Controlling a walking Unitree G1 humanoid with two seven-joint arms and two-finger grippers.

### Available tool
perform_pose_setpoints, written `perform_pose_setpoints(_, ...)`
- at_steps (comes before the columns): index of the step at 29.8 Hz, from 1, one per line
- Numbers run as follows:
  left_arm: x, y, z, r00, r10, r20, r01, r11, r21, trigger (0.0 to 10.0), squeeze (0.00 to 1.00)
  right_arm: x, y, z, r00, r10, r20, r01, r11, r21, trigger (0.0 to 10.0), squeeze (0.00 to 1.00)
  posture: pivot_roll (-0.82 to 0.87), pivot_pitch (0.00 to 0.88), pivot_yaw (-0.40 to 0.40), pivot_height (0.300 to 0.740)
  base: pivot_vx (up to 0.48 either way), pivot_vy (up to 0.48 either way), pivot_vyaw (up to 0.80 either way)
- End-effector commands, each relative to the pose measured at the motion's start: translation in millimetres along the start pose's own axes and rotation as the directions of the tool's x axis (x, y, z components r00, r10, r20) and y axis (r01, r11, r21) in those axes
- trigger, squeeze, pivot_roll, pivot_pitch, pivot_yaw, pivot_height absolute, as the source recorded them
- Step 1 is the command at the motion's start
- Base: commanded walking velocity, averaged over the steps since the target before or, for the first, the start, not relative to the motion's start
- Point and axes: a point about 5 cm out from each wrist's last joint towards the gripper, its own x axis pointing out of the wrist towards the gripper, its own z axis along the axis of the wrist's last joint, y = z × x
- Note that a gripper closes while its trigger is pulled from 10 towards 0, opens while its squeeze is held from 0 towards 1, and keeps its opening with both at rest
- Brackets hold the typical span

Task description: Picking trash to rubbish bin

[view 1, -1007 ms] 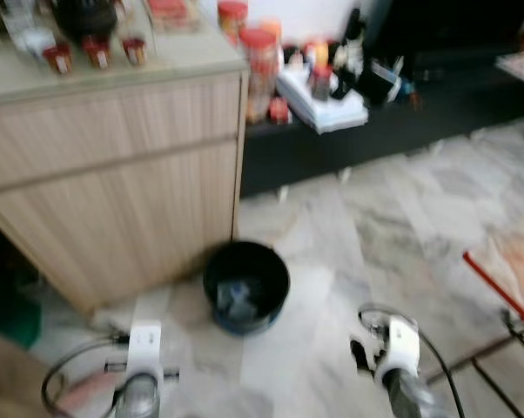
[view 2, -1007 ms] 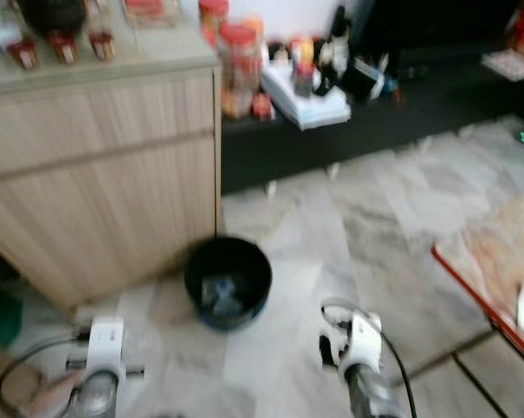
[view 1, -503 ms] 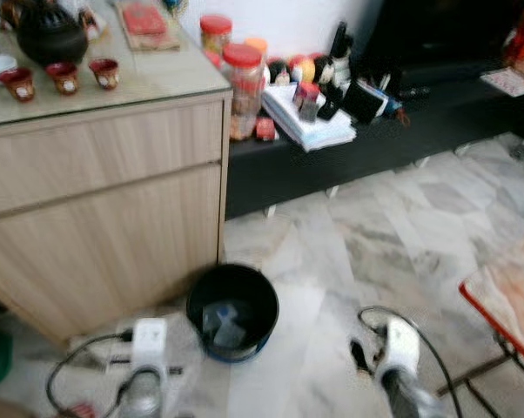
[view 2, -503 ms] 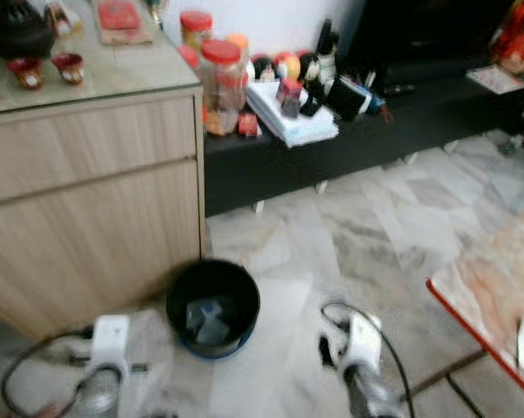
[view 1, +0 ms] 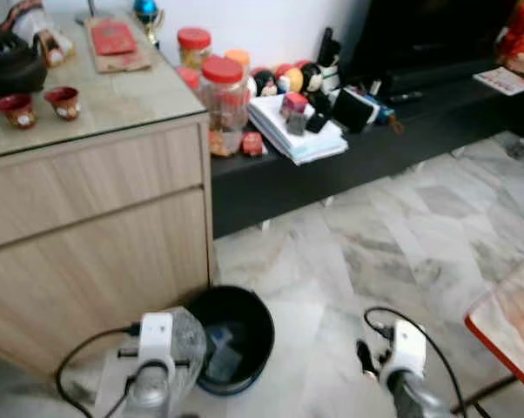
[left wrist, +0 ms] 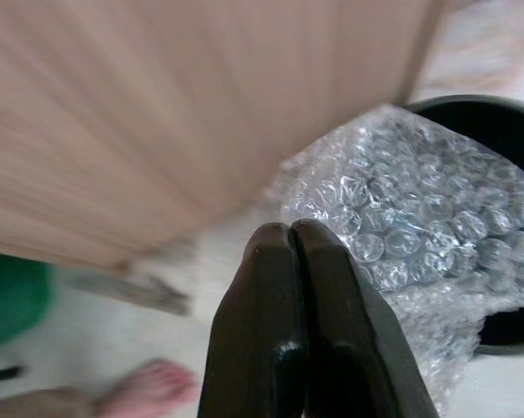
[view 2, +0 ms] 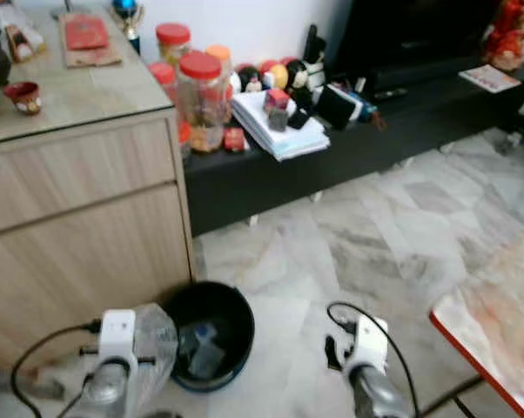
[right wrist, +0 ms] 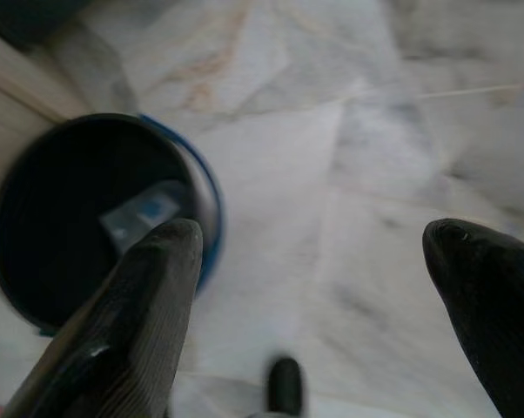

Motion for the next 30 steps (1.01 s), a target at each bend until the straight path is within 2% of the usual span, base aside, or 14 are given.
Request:
perform_pose_setpoints(1, -2.2, -9.5, -2, 0.999, -0.035, -0.007, 0.035, 0.999, 0.003, 10.0, 0.00, -3.2, -13.0, -3, 0.999, -0.042, -0.005, 0.042, 0.999, 0.016, 10.0, 0.00, 0.10, 0.158, -0.070, 0.740, 0.409, 0.000, 0.00)
perform_pose_setpoints(6, 0.4, -10.1, 5, 0.999, -0.051, 0.017, 0.051, 0.999, 0.014, 10.0, 0.00, -1.7, -9.9, 3, 0.999, -0.033, 0.026, 0.032, 0.999, 0.027, 10.0, 0.00, 0.10, 0.161, -0.061, 0.740, 0.407, 0.000, 0.00)
perform_pose_setpoints(10, 4.8, -20.2, 23, 0.988, -0.127, 0.086, 0.128, 0.992, -0.009, 10.0, 0.00, 1.5, -3.2, 18, 0.998, 0.011, 0.068, -0.007, 0.998, -0.058, 10.0, 0.00, 0.11, 0.168, -0.061, 0.740, 0.073, 0.000, 0.00)
perform_pose_setpoints(11, 6.0, -27.5, 30, 0.979, -0.176, 0.102, 0.178, 0.984, -0.011, 10.0, 0.00, 3.1, 2.1, 25, 0.995, 0.049, 0.084, -0.040, 0.994, -0.101, 10.0, 0.00, 0.11, 0.168, -0.061, 0.740, 0.000, 0.000, 0.00)
perform_pose_setpoints(12, 6.0, -27.5, 30, 0.979, -0.176, 0.102, 0.178, 0.984, -0.011, 10.0, 0.00, 3.1, 2.1, 25, 0.995, 0.049, 0.084, -0.040, 0.994, -0.101, 10.0, 0.00, 0.11, 0.168, -0.061, 0.740, 0.000, 0.000, 0.00)
perform_pose_setpoints(13, 6.8, -35.6, 37, 0.966, -0.231, 0.118, 0.234, 0.972, -0.013, 10.0, 0.00, 4.6, 7.4, 32, 0.992, 0.082, 0.093, -0.068, 0.988, -0.141, 10.0, 0.00, 0.11, 0.168, -0.061, 0.740, 0.000, 0.000, 0.00)
perform_pose_setpoints(15, 7.1, -43.4, 44, 0.951, -0.281, 0.132, 0.283, 0.959, 0.000, 10.0, 0.00, 5.8, 12.8, 38, 0.988, 0.118, 0.102, -0.100, 0.981, -0.166, 10.0, 0.00, 0.10, 0.169, -0.061, 0.740, 0.000, 0.000, 0.00)
perform_pose_setpoints(18, 8.4, -61.2, 64, 0.909, -0.377, 0.175, 0.370, 0.926, 0.072, 10.0, 0.00, 8.5, 34.2, 53, 0.961, 0.259, 0.101, -0.229, 0.943, -0.240, 10.0, 0.00, 0.10, 0.169, -0.060, 0.740, 0.000, 0.000, 0.00)
perform_pose_setpoints(19, 8.4, -61.2, 64, 0.909, -0.377, 0.175, 0.370, 0.926, 0.072, 10.0, 0.00, 8.5, 34.2, 53, 0.961, 0.259, 0.101, -0.229, 0.943, -0.240, 10.0, 0.00, 0.10, 0.169, -0.060, 0.740, 0.000, 0.000, 0.00)
perform_pose_setpoints(21, 7.8, -71.4, 74, 0.875, -0.444, 0.192, 0.437, 0.896, 0.080, 10.0, 0.00, 9.0, 48.5, 58, 0.934, 0.350, 0.077, -0.316, 0.905, -0.286, 10.0, 0.00, 0.09, 0.169, -0.057, 0.740, 0.000, 0.000, 0.00)
perform_pose_setpoints(22, 7.8, -71.4, 74, 0.875, -0.444, 0.192, 0.437, 0.896, 0.080, 10.0, 0.00, 9.0, 48.5, 58, 0.934, 0.350, 0.077, -0.316, 0.905, -0.286, 10.0, 0.00, 0.09, 0.169, -0.057, 0.740, 0.000, 0.000, 0.00)
perform_pose_setpoints(25, 7.1, -84.6, 85, 0.841, -0.510, 0.183, 0.500, 0.860, 0.097, 10.0, 0.00, 7.1, 73.9, 64, 0.860, 0.508, 0.043, -0.464, 0.815, -0.347, 10.0, 0.00, 0.07, 0.167, -0.047, 0.740, 0.000, 0.000, 0.00)
perform_pose_setpoints(26, 7.1, -84.6, 85, 0.841, -0.510, 0.183, 0.500, 0.860, 0.097, 10.0, 0.00, 7.1, 73.9, 64, 0.860, 0.508, 0.043, -0.464, 0.815, -0.347, 10.0, 0.00, 0.07, 0.167, -0.047, 0.740, 0.000, 0.000, 0.00)
perform_pose_setpoints(30, 6.7, -89.2, 81, 0.840, -0.524, 0.141, 0.519, 0.852, 0.072, 10.0, 0.00, 5.4, 86.5, 71, 0.822, 0.568, 0.043, -0.505, 0.761, -0.408, 10.0, 0.00, 0.06, 0.164, -0.047, 0.740, 0.000, 0.000, 0.00)
